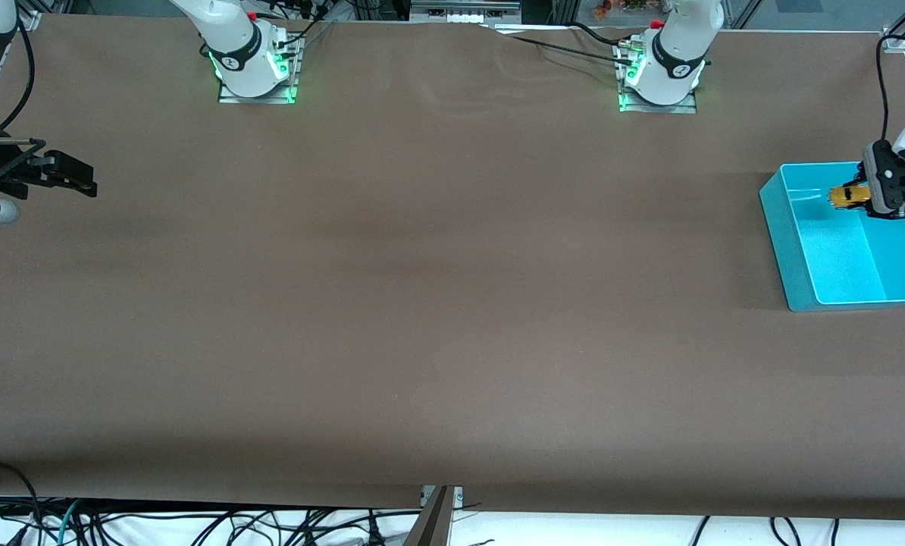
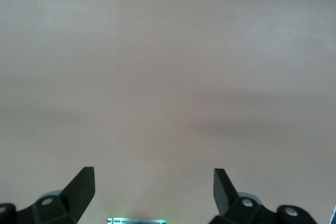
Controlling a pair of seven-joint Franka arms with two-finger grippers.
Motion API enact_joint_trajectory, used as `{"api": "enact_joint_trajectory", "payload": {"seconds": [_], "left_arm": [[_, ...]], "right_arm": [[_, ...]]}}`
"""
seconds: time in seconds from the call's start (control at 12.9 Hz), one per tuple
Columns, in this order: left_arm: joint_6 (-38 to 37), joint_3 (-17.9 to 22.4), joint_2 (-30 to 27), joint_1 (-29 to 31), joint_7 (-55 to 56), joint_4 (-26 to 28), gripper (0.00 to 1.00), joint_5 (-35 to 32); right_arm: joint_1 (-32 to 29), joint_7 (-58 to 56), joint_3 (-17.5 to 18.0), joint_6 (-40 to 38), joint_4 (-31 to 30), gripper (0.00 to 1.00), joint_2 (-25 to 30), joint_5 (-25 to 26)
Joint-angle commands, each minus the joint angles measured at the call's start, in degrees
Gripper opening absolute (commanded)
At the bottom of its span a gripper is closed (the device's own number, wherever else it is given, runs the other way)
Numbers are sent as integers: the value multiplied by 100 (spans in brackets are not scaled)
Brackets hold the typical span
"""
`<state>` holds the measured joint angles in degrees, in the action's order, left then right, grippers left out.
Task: Wind and store yellow beetle car
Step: 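Lift the car with the left gripper and lower it into the bin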
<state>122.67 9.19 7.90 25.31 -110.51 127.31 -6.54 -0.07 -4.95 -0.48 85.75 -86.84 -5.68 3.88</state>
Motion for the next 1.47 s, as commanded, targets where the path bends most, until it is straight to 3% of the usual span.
{"api": "enact_joint_trajectory", "payload": {"seconds": [0.0, 0.78, 0.85, 0.93, 1.01, 1.4], "left_arm": [[38, -14, 326, 176, -102, -14, 0, -85], [740, -14, 1320, 220, 20, -22, 0, 12], [758, -14, 1346, 220, 99, -31, 16, 12], [758, -14, 1372, 212, 204, -40, 43, 12], [749, -14, 1373, 220, 240, -40, 99, 12], [600, -40, 978, 177, 223, -101, 100, 12]], "right_arm": [[-28, 21, 22, -32, 106, 100, -38, 8], [-28, 12, 13, -32, 106, 100, -38, 8], [-28, 21, 13, -32, 106, 100, -38, -1], [-28, 21, 13, -32, 106, 100, -38, -1], [-28, 21, 13, -32, 106, 100, -38, -1], [-37, 21, 13, -32, 106, 100, -38, -1]]}}
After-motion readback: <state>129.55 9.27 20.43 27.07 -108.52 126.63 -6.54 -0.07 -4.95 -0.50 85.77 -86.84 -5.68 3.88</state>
